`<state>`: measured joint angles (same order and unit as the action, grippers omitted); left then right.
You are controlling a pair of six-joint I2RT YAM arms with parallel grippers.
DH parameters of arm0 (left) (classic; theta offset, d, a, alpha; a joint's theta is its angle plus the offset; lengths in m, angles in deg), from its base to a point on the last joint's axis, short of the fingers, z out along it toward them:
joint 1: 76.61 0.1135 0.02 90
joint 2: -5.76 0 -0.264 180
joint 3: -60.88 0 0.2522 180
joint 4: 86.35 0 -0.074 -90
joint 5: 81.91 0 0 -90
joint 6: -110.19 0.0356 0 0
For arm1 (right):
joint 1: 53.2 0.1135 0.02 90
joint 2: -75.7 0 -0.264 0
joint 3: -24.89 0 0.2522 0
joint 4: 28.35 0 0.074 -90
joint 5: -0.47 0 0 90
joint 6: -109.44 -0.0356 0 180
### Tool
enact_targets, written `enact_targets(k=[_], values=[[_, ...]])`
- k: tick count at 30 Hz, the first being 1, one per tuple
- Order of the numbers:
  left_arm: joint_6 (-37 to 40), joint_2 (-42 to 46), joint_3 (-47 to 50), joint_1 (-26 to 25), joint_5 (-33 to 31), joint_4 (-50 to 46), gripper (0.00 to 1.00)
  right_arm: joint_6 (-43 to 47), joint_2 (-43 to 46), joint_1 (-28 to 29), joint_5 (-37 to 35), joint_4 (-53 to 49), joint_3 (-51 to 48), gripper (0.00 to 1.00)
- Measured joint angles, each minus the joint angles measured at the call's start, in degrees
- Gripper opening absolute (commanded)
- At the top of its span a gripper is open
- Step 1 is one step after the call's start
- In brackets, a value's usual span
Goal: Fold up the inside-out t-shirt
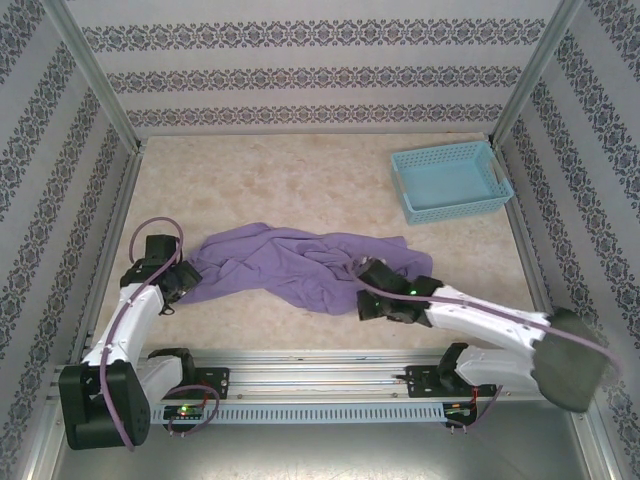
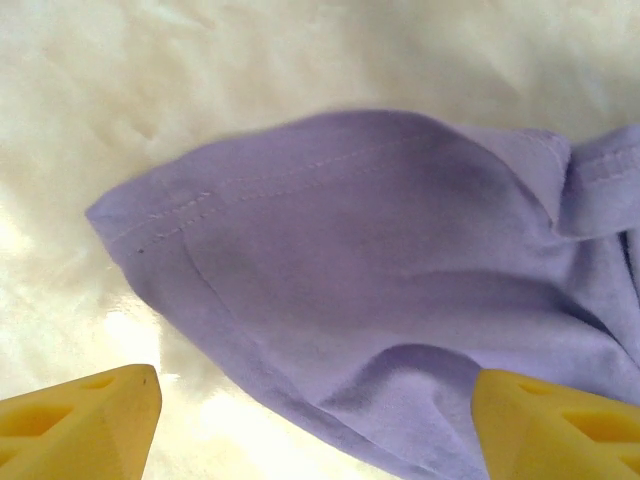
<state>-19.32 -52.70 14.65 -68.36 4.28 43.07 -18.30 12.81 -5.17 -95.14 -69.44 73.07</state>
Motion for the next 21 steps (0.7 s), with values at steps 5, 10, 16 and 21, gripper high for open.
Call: enact_targets(k=[5, 10, 16, 21], values=[[-0.15, -0.24, 0.02, 0.87, 0.44, 0.02, 0.75, 1.14, 15.69, -11.45, 0.39, -2.95, 0.37, 0.0], [-1.55, -1.68, 2.29, 0.87, 2.54, 0.72, 0.72, 1.22, 16.57, -13.05, 3.28, -3.78, -0.39, 0.0], [-3.69, -0.57, 5.22, 0.83, 4.59, 0.28, 0.68, 1.22, 15.85, -13.35, 3.54, -4.39, -1.27, 0.0], [-5.14, 2.12, 7.43, 0.81, 4.98, 0.11, 0.62, 1.27, 13.16, -13.44, 3.54, -3.78, -1.27, 0.0]])
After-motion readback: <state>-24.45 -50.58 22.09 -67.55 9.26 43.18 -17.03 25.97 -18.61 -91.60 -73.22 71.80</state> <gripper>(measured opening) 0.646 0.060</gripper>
